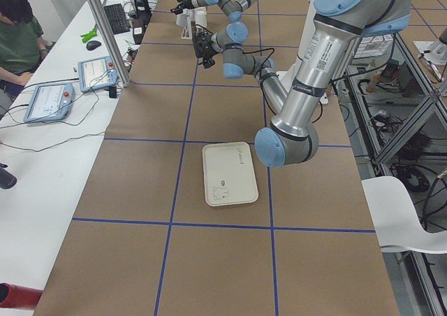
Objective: Transfer IKEA cup to right arm and place on rack
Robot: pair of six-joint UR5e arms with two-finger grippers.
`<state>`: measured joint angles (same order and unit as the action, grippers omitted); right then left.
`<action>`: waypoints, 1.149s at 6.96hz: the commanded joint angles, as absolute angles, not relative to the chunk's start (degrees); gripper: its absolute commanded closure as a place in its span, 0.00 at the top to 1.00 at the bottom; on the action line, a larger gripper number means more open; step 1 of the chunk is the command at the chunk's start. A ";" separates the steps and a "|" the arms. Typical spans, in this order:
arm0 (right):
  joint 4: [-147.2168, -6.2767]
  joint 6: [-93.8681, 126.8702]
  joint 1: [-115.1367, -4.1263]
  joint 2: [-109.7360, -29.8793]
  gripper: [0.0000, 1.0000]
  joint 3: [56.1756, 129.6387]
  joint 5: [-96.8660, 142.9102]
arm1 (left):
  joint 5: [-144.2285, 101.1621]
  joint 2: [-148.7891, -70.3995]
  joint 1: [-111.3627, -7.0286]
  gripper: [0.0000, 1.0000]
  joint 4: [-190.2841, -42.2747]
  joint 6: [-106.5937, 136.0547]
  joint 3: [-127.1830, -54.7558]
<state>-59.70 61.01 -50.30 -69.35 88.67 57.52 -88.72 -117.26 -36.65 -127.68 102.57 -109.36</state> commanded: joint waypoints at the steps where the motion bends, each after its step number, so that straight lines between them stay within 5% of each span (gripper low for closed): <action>1: -63.95 56.28 -56.13 -69.08 1.00 95.94 67.54 | -89.21 -116.11 -37.79 1.00 -126.92 99.70 -110.04; 3: -72.30 49.60 -61.50 -68.47 1.00 101.06 77.29 | -90.51 -113.74 -41.19 1.00 -124.48 91.54 -111.00; 8: -80.01 24.70 -70.98 -75.32 1.00 100.90 97.52 | -99.04 -105.41 -53.15 1.00 -105.29 55.79 -113.38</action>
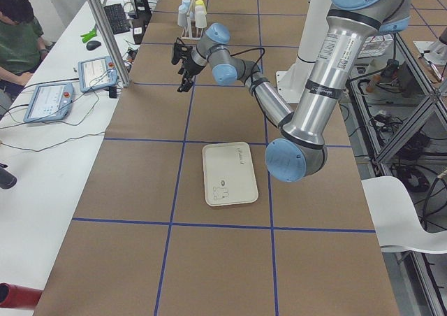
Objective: Transfer IKEA cup to right arm and place on rack
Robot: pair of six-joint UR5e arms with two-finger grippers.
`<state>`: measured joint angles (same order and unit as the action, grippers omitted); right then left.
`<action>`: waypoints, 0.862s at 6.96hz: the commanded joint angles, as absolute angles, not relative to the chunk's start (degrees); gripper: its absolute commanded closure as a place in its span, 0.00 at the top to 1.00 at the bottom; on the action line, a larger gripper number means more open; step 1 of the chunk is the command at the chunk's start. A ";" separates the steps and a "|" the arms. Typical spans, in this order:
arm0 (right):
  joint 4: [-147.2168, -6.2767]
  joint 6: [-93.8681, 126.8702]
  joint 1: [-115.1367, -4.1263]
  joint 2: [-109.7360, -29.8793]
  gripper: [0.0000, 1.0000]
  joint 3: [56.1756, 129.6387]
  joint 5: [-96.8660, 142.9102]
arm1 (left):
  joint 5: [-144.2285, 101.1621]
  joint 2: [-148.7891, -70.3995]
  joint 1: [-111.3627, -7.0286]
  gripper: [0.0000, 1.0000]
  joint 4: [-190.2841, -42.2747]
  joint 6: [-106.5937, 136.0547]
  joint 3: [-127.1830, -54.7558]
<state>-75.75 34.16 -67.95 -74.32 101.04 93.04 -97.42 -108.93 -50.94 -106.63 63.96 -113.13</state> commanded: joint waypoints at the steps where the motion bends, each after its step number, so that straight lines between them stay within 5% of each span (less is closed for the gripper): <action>1: -84.85 20.00 -74.93 -75.24 1.00 101.07 104.78 | -102.10 -102.51 -55.61 1.00 -103.20 48.59 -113.47; 6: -105.35 -6.62 -85.86 -78.75 1.00 102.22 125.95 | -121.53 -92.48 -66.17 1.00 -100.81 25.86 -111.71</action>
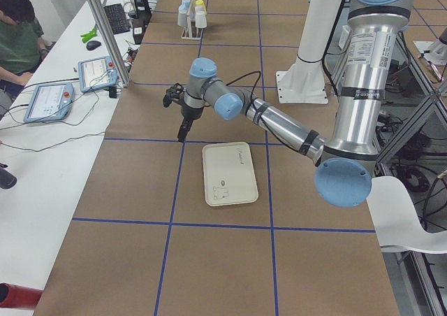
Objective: Transfer IKEA cup to right arm and place on rack
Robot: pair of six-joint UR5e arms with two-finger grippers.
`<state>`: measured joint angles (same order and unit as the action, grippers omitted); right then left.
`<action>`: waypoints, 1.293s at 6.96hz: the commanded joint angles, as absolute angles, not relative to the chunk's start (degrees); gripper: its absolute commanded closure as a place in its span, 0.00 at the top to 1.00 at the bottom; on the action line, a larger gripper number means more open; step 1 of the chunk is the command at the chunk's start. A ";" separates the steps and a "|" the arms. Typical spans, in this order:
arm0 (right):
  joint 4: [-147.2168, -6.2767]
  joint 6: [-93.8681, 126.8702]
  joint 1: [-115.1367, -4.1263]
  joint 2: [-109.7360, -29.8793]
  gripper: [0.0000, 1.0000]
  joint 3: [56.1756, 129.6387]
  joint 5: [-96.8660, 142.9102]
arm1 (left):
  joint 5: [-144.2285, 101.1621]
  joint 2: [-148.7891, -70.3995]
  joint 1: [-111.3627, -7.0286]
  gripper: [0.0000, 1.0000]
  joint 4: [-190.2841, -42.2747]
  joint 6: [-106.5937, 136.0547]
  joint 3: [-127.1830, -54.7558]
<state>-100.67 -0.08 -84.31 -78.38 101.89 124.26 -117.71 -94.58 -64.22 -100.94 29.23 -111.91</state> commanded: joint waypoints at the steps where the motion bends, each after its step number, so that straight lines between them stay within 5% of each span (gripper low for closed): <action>1: -108.16 -12.68 -87.52 -79.36 1.00 101.96 126.03 | -123.81 -90.81 -67.92 1.00 -100.64 22.97 -111.53; 9: -94.42 -13.98 -88.24 -91.73 1.00 95.00 128.41 | -127.70 -84.02 -84.54 1.00 -100.98 -1.61 -101.81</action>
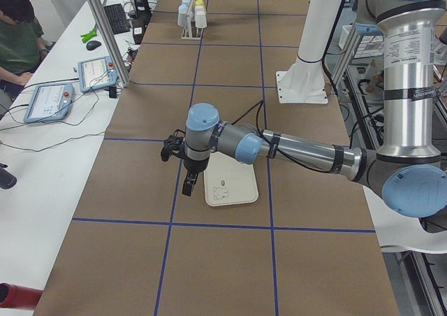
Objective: Transfer IKEA cup to right arm and place on rack
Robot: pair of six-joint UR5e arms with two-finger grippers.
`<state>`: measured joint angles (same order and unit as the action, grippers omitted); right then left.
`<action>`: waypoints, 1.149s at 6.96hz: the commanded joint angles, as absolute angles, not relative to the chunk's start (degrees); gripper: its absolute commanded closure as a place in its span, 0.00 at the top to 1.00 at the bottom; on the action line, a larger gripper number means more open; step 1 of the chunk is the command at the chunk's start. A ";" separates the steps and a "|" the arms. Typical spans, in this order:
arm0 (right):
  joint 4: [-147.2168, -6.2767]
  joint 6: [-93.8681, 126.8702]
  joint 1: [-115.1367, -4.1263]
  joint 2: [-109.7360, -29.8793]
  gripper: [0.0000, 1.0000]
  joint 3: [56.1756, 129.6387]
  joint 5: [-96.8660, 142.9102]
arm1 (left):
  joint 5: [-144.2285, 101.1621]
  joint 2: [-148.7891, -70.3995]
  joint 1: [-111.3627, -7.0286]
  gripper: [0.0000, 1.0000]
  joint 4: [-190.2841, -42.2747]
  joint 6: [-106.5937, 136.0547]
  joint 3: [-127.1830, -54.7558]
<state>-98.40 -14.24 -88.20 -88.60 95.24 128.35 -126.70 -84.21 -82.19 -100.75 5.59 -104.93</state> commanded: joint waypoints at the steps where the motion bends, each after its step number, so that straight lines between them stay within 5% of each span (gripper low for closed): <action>1: -93.70 -14.06 -88.59 -93.93 1.00 95.97 128.84 | -127.71 -84.11 -84.81 1.00 -101.51 -1.67 -99.17; 8: -93.60 -3.69 -90.18 -94.66 1.00 99.14 137.01 | -134.03 -85.61 -87.28 1.00 -97.74 -2.02 -95.98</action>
